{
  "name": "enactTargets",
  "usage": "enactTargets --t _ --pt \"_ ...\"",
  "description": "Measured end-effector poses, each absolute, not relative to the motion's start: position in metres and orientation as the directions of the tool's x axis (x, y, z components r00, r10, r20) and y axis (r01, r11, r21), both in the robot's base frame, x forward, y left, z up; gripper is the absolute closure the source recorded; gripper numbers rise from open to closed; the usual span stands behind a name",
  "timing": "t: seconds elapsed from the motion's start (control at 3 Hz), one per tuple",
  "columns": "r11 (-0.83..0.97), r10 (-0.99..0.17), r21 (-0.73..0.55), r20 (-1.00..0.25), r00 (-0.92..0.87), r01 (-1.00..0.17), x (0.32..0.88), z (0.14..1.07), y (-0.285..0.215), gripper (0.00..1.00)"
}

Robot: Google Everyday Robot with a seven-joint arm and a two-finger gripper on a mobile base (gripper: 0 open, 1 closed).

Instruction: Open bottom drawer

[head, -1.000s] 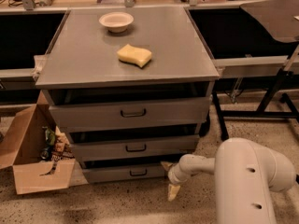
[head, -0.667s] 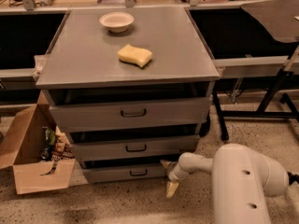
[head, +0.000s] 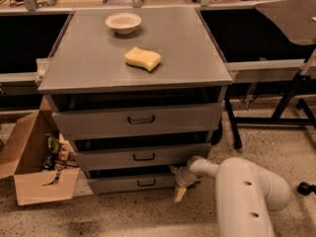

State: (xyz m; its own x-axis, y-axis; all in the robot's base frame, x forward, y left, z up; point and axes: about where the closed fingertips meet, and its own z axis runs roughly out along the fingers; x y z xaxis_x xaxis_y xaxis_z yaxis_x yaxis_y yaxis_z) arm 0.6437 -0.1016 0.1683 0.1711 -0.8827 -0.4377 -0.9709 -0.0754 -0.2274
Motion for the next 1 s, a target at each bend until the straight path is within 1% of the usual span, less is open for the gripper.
enactTargets --t 0.33,0.67,1.0 --pt "-0.086 -0.878 -0.198 -0.448 0.168 -0.976 0.6495 0.1538 -0.0959 0.18" --pt "-0.085 -0.878 -0.198 -0.449 0.167 -0.977 0.6504 0.1566 -0.0964 0.4" --pt "-0.086 -0.878 -0.198 -0.449 0.168 -0.977 0.656 0.1597 -0.0983 0.71"
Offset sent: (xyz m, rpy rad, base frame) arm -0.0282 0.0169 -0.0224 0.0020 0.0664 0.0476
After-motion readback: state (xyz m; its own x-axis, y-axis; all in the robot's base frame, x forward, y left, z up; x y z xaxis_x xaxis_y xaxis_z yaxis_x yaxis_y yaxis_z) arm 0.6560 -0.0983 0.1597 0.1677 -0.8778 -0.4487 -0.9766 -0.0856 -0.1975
